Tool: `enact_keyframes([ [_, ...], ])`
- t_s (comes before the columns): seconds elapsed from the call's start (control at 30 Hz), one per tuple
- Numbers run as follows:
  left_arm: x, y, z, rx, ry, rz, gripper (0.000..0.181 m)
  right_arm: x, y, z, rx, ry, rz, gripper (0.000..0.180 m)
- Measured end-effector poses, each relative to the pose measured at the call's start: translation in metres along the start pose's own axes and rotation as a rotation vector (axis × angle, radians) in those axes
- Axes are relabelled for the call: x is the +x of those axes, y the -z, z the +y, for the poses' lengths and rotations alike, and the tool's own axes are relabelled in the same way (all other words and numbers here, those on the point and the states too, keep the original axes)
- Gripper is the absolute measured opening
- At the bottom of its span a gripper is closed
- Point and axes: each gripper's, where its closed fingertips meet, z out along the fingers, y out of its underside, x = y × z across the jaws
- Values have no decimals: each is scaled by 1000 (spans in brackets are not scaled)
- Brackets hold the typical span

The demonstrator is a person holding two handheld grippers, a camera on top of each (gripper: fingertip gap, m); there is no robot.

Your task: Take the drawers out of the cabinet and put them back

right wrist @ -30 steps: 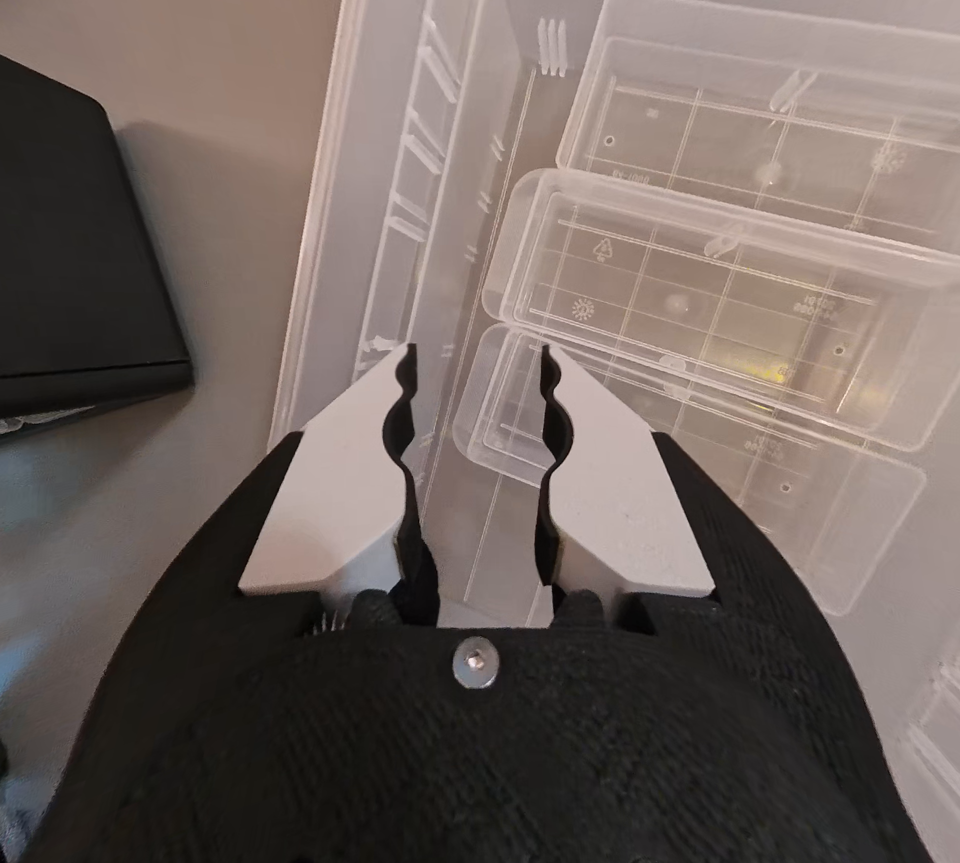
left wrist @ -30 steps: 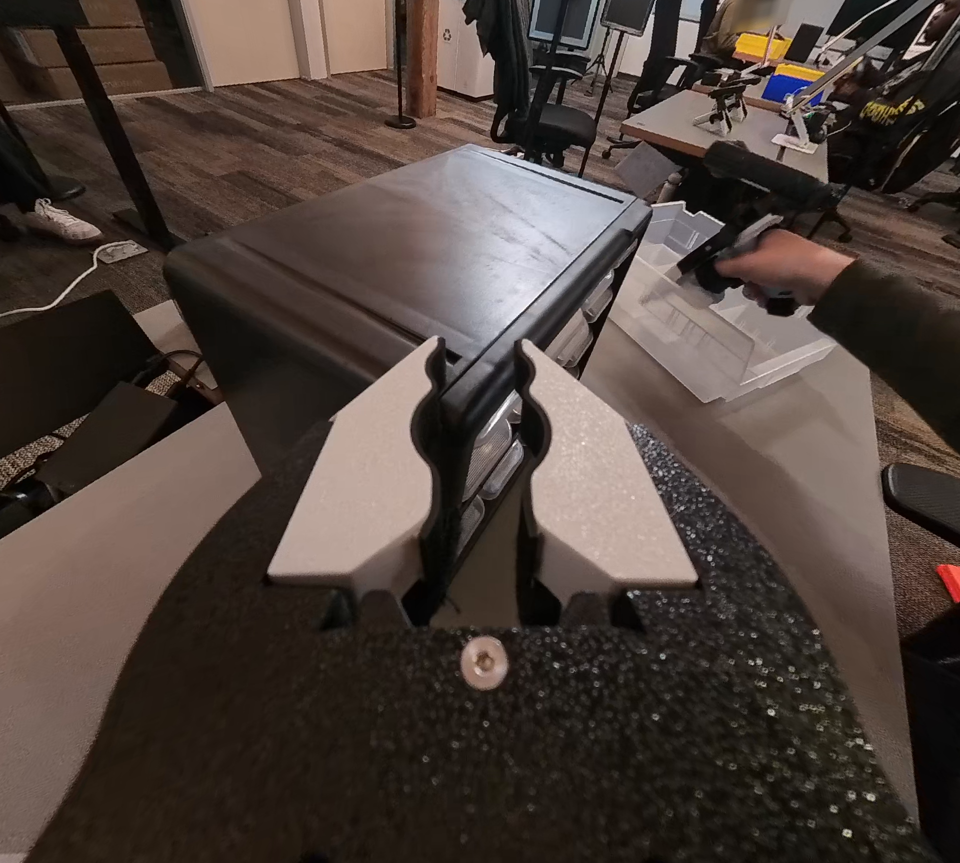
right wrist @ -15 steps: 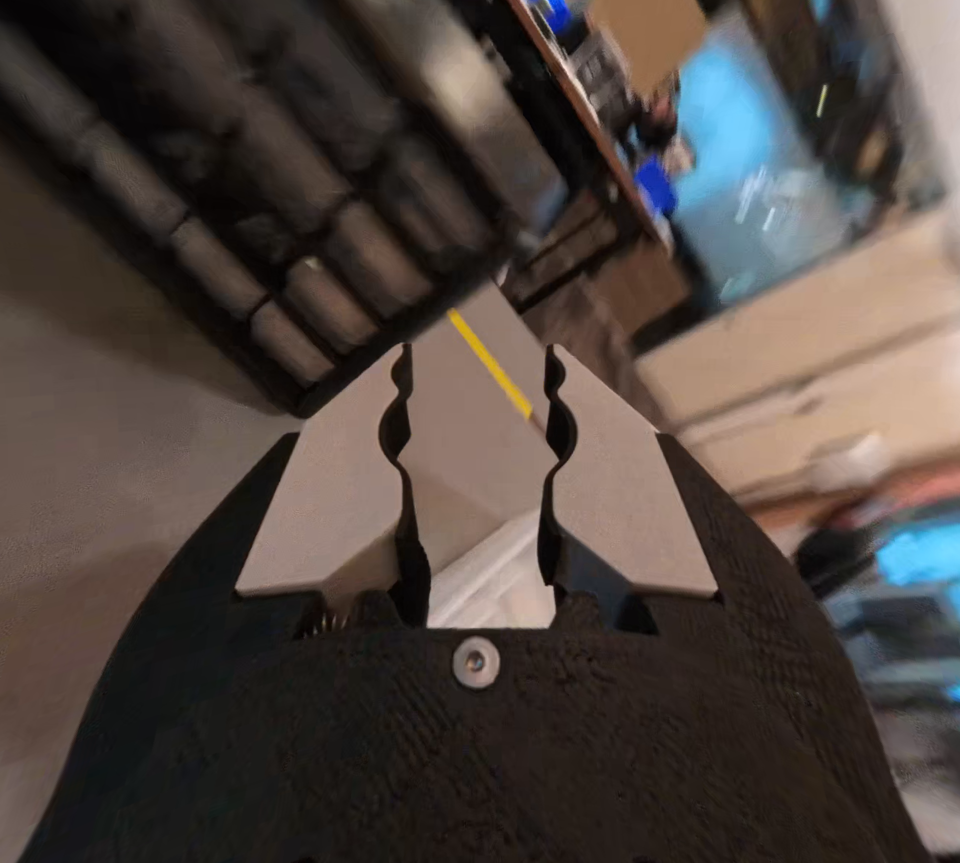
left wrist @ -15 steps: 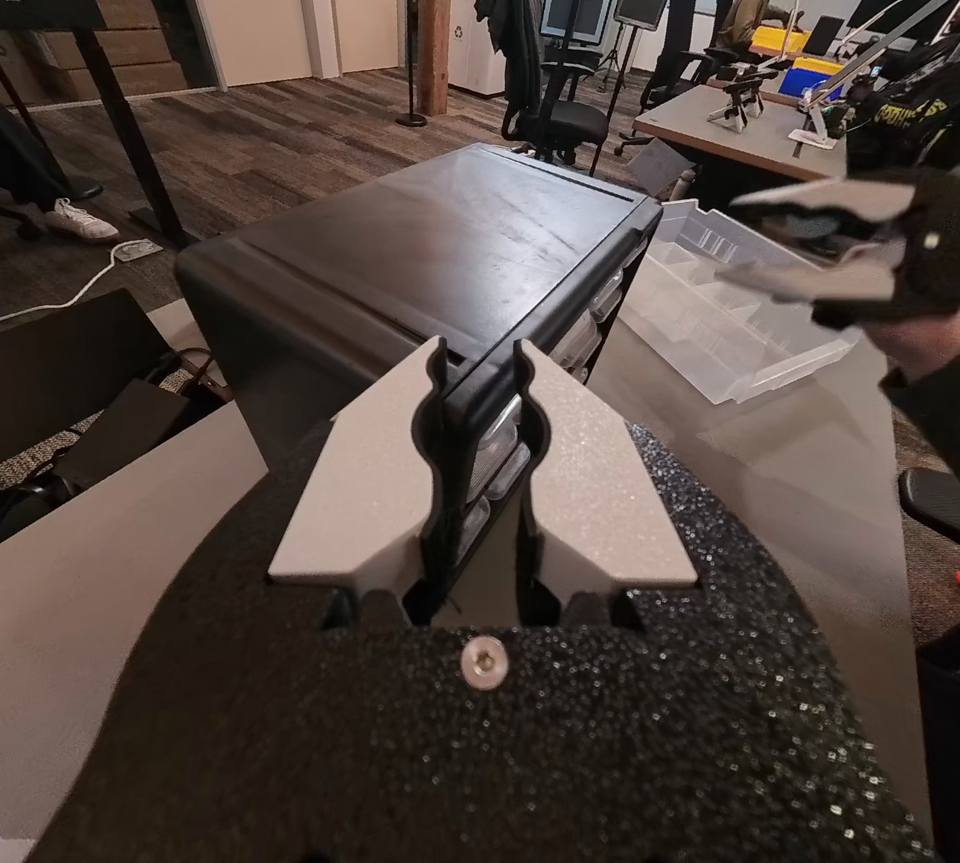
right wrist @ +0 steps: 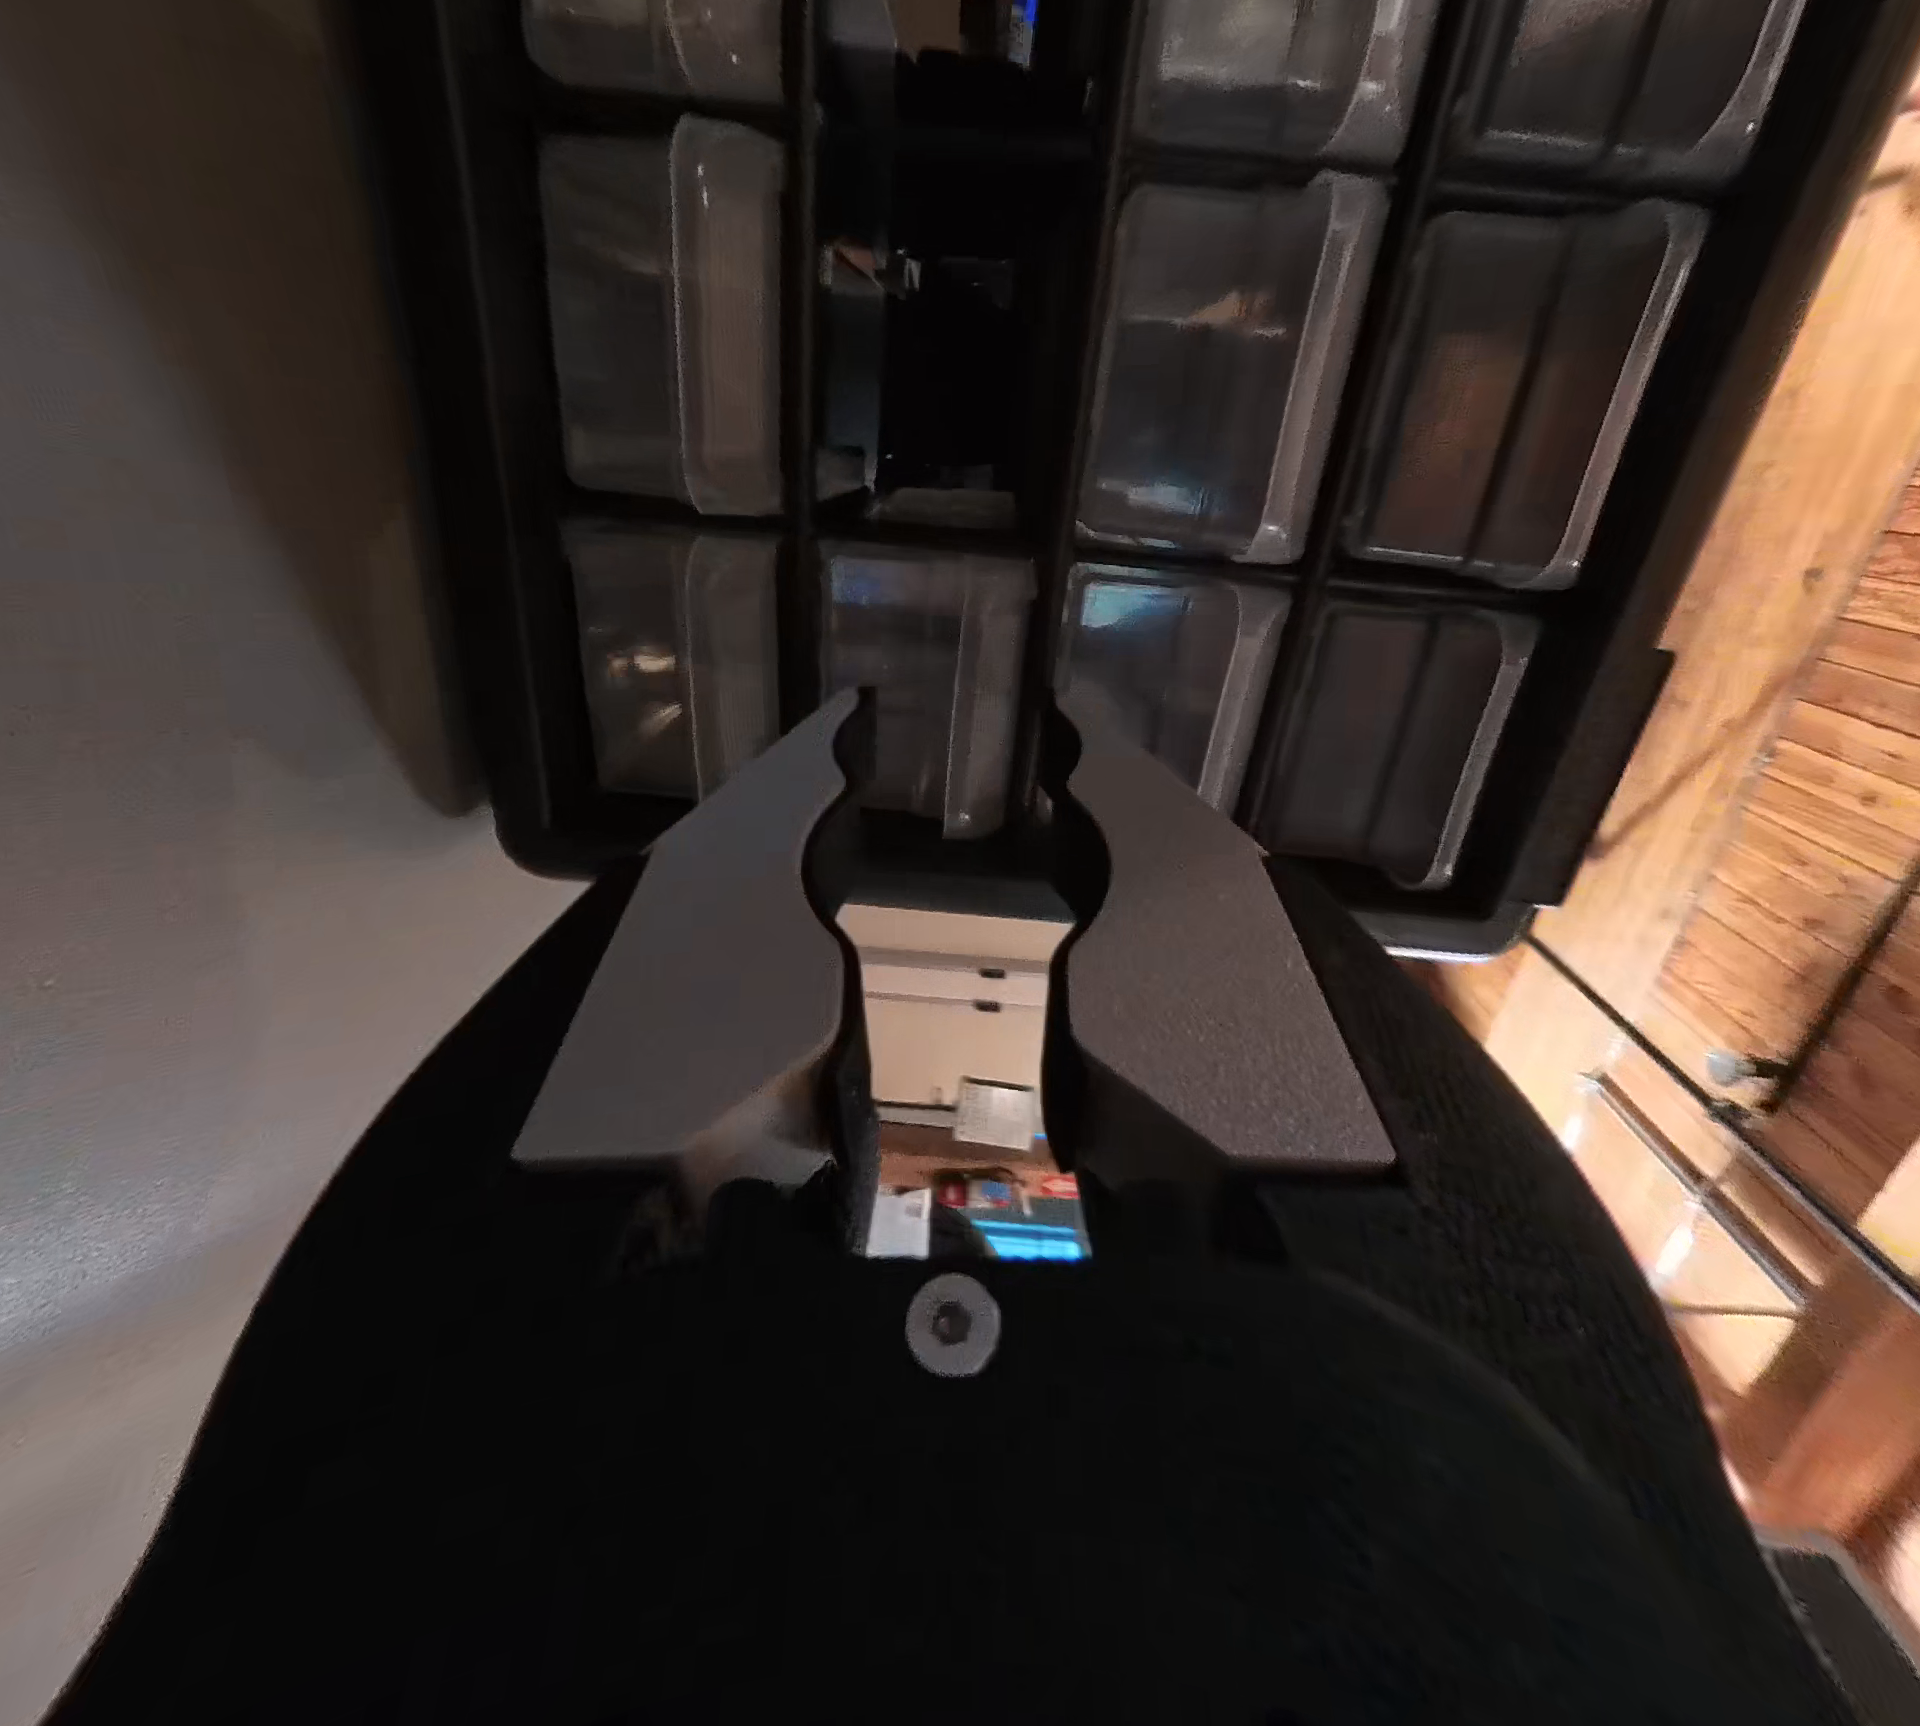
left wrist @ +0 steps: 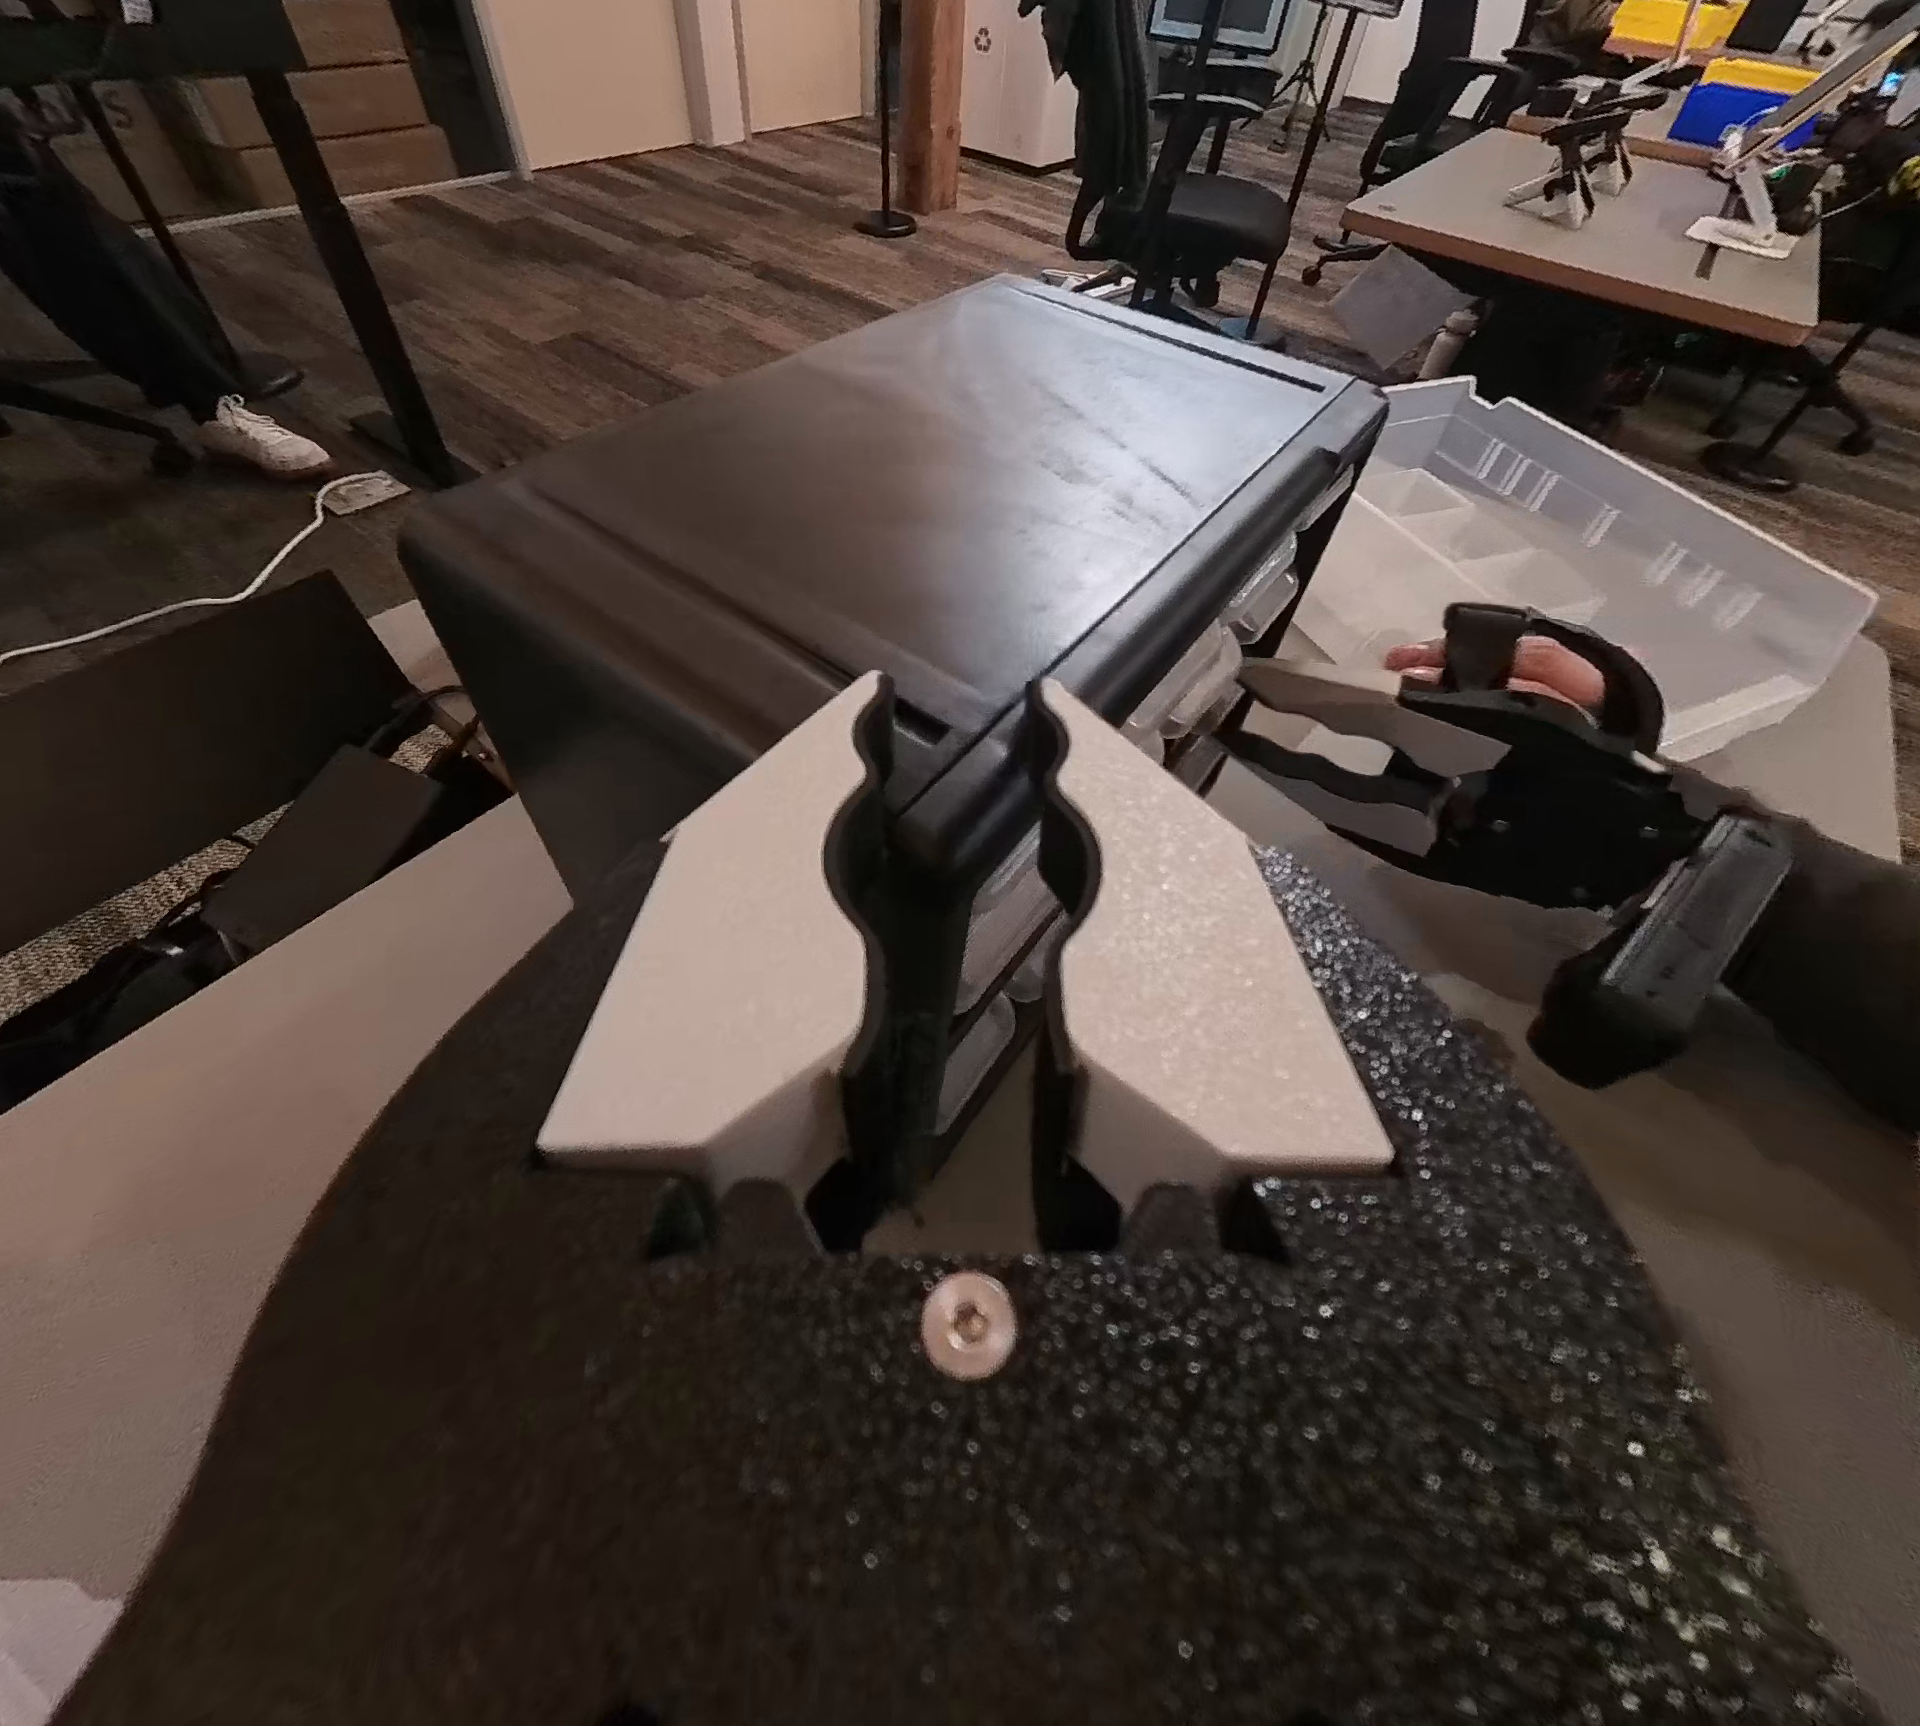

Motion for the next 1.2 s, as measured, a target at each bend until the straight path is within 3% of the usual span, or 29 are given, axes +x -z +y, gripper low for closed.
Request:
enact_keyframes([
  [0.2,0,-1,0,-32,-40,-59,25,6,0,0,-12,3,63,10],
  [0.33,0,-1,0,-29,-32,-51,25,4,5,-1,-35,-44,40,9],
  [0.63,0,-1,0,-26,-27,-44,25,-3,64,-13,8,-114,-56,9],
  [0.8,1,-1,0,-21,-19,-28,27,1,77,-18,91,-205,-141,80],
  [0.9,1,-1,0,-19,-17,-24,27,-4,53,-5,3,-141,-157,96],
  [1.0,1,-1,0,-19,-18,-23,27,-8,30,-3,-53,-46,-127,87],
  [1.1,2,-1,0,-17,-16,-19,27,-14,23,-7,-84,48,-104,48],
  [1.2,2,-1,0,-14,-14,-13,28,-16,31,-11,-100,58,-112,44],
])
